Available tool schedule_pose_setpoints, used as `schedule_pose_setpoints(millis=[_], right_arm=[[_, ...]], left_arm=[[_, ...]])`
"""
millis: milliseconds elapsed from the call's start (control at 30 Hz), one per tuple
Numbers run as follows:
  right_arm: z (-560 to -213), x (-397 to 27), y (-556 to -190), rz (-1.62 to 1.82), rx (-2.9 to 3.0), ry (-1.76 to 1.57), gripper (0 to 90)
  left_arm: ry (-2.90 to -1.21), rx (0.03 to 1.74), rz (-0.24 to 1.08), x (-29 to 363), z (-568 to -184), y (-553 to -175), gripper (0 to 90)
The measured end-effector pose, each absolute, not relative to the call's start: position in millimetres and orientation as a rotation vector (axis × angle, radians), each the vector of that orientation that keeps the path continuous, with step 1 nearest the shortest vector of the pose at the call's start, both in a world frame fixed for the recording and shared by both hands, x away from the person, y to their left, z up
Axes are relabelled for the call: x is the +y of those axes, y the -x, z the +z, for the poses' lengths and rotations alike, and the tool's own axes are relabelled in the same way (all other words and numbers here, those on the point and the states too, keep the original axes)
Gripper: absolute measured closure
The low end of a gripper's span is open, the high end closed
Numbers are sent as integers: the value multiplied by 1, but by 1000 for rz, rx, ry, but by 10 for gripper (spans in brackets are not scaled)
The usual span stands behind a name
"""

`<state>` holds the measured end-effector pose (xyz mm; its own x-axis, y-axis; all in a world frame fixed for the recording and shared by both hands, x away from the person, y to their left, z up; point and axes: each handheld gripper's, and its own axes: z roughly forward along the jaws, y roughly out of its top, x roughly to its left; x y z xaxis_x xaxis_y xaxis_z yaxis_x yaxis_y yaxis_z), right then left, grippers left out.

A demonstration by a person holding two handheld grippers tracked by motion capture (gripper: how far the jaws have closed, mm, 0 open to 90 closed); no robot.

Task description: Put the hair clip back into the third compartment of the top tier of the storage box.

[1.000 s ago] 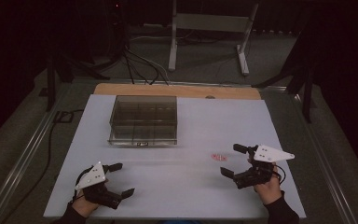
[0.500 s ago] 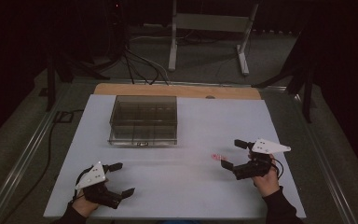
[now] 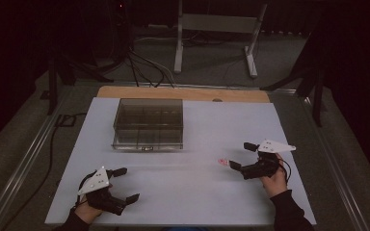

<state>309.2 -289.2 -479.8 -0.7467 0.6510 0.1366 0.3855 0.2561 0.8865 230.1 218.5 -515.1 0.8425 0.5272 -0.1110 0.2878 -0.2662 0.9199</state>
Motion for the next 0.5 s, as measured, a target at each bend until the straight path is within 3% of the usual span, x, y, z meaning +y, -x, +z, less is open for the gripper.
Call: schedule_pose_setpoints(millis=[500], right_arm=[[-500, -290, -321, 1394, 2352, -1061, 0]], left_arm=[[-1870, 608, 253, 218, -515, -230, 5]])
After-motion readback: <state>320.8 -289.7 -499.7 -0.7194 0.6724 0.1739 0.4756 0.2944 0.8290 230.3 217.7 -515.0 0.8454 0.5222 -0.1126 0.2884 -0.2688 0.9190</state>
